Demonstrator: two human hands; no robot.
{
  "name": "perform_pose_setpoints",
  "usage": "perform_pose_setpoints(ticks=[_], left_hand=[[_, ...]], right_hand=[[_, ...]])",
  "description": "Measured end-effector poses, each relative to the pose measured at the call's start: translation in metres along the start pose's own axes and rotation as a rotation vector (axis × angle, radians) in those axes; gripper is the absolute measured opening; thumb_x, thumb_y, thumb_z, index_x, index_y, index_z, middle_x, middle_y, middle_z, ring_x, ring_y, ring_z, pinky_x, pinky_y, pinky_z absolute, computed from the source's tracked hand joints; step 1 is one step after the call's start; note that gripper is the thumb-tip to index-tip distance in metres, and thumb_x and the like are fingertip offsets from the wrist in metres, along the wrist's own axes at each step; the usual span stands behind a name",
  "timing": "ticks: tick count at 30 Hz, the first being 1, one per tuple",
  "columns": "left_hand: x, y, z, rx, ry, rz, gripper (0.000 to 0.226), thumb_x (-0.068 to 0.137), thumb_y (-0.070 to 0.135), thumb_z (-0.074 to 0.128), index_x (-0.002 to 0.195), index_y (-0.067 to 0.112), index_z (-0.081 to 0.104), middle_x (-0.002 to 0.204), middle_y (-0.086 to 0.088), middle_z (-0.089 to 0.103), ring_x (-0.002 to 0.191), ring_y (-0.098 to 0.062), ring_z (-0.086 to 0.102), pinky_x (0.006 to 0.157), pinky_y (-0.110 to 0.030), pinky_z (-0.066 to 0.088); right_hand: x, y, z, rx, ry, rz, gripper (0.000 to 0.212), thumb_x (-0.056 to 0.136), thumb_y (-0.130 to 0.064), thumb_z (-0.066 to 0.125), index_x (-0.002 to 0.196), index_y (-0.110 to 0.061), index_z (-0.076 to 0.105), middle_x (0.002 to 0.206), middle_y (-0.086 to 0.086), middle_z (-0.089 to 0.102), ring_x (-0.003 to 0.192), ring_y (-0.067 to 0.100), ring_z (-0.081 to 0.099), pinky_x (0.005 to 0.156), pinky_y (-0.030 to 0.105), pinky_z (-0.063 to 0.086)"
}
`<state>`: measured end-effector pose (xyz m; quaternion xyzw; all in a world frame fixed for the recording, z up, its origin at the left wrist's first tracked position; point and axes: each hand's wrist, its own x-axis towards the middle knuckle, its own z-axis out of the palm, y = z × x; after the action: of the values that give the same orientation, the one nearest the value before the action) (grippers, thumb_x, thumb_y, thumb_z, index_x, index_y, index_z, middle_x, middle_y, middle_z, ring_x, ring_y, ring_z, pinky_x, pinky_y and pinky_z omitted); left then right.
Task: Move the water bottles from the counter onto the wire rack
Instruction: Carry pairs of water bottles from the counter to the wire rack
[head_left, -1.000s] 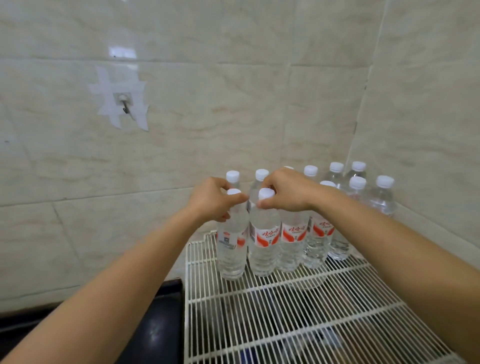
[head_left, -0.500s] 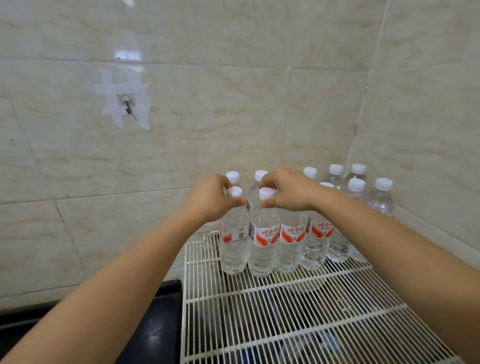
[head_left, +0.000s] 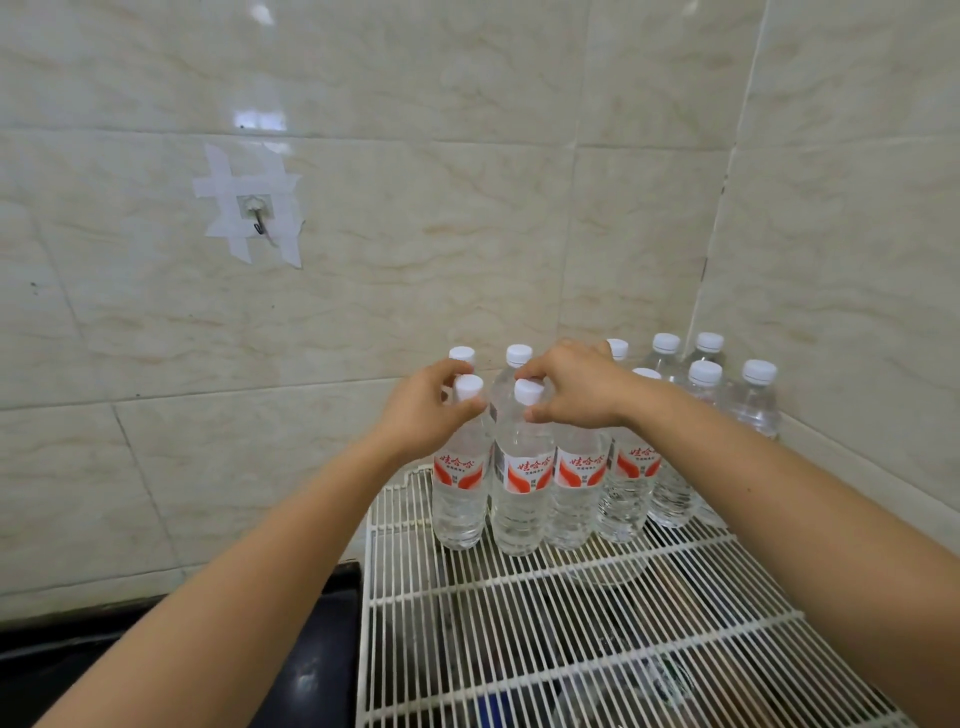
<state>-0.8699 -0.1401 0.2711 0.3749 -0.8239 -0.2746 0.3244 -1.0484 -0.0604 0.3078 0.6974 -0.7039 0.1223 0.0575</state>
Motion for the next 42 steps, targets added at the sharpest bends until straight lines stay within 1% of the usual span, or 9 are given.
perform_pose_setpoints(ticks=[2, 4, 10, 16, 22, 32, 34, 37, 42], left_hand=[[-0.005, -0.005, -0.005, -0.125, -0.063, 0.007, 0.045, 0.084, 0.016, 0.067, 0.128, 0.019, 0.057, 0.113, 0.001, 0.066, 0.098, -0.013, 0.061, 0.087, -0.031, 0.049], [-0.007, -0.005, -0.004, -0.111, -0.008, 0.009, 0.043, 0.083, 0.012, 0.068, 0.125, 0.019, 0.060, 0.107, -0.001, 0.069, 0.098, -0.014, 0.064, 0.092, -0.036, 0.050], [-0.009, 0.002, 0.013, 0.018, 0.132, 0.008, 0.038, 0.082, 0.019, 0.068, 0.120, 0.018, 0.062, 0.102, -0.001, 0.069, 0.093, -0.017, 0.064, 0.073, -0.027, 0.044], [-0.012, 0.001, 0.016, -0.013, 0.168, 0.004, 0.041, 0.081, 0.020, 0.070, 0.121, 0.018, 0.060, 0.104, -0.001, 0.068, 0.092, -0.019, 0.064, 0.078, -0.032, 0.050], [-0.014, -0.003, 0.013, -0.061, 0.112, 0.029, 0.038, 0.083, 0.020, 0.069, 0.120, 0.021, 0.061, 0.105, 0.003, 0.068, 0.094, -0.016, 0.063, 0.076, -0.029, 0.048], [-0.019, -0.004, 0.015, -0.107, 0.104, 0.019, 0.047, 0.088, 0.017, 0.064, 0.132, 0.025, 0.051, 0.119, 0.001, 0.064, 0.102, -0.013, 0.057, 0.081, -0.028, 0.042], [-0.021, -0.005, 0.014, -0.098, 0.093, 0.019, 0.052, 0.088, 0.019, 0.064, 0.136, 0.027, 0.047, 0.122, -0.001, 0.063, 0.105, -0.014, 0.057, 0.084, -0.030, 0.044], [-0.026, -0.010, 0.010, -0.071, 0.086, 0.008, 0.056, 0.089, 0.023, 0.063, 0.140, 0.030, 0.041, 0.127, -0.003, 0.061, 0.114, -0.020, 0.057, 0.091, -0.035, 0.046], [-0.047, -0.023, -0.002, 0.001, 0.155, -0.044, 0.054, 0.091, 0.026, 0.060, 0.141, 0.026, 0.041, 0.131, -0.003, 0.058, 0.119, -0.019, 0.054, 0.093, -0.031, 0.042]], right_hand=[[-0.001, 0.001, 0.002, -0.015, 0.008, -0.007, 0.016, 0.082, -0.034, 0.065, 0.090, -0.020, 0.064, 0.090, 0.002, 0.062, 0.097, 0.023, 0.045, 0.076, 0.038, 0.024], [-0.002, 0.000, 0.004, -0.002, 0.029, -0.004, 0.017, 0.084, -0.033, 0.065, 0.093, -0.019, 0.064, 0.092, 0.003, 0.062, 0.100, 0.024, 0.045, 0.078, 0.038, 0.025], [-0.003, -0.004, 0.004, -0.031, 0.047, 0.023, 0.017, 0.083, -0.034, 0.066, 0.090, -0.019, 0.064, 0.092, 0.003, 0.059, 0.100, 0.025, 0.046, 0.085, 0.041, 0.029], [-0.005, -0.007, 0.005, -0.019, 0.051, 0.048, 0.016, 0.084, -0.033, 0.066, 0.092, -0.020, 0.064, 0.094, 0.004, 0.058, 0.101, 0.025, 0.046, 0.083, 0.040, 0.028], [-0.005, -0.008, 0.009, -0.021, 0.063, 0.066, 0.013, 0.085, -0.032, 0.064, 0.081, -0.021, 0.056, 0.093, 0.006, 0.054, 0.102, 0.027, 0.043, 0.078, 0.038, 0.023], [-0.009, -0.010, 0.012, -0.062, 0.113, 0.057, 0.014, 0.085, -0.034, 0.058, 0.092, -0.021, 0.058, 0.089, 0.000, 0.052, 0.105, 0.023, 0.040, 0.075, 0.038, 0.020], [-0.008, -0.011, 0.013, -0.040, 0.152, 0.053, 0.025, 0.084, -0.034, 0.058, 0.105, -0.022, 0.060, 0.098, 0.001, 0.058, 0.110, 0.024, 0.041, 0.076, 0.037, 0.019], [-0.008, -0.014, 0.014, 0.011, 0.223, 0.060, 0.047, 0.085, -0.032, 0.058, 0.130, -0.021, 0.053, 0.123, 0.003, 0.059, 0.121, 0.022, 0.038, 0.079, 0.035, 0.016], [-0.006, -0.040, 0.021, 0.084, 0.384, -0.013, 0.040, 0.086, -0.029, 0.058, 0.124, -0.019, 0.058, 0.126, -0.002, 0.059, 0.120, 0.017, 0.039, 0.083, 0.031, 0.017]])
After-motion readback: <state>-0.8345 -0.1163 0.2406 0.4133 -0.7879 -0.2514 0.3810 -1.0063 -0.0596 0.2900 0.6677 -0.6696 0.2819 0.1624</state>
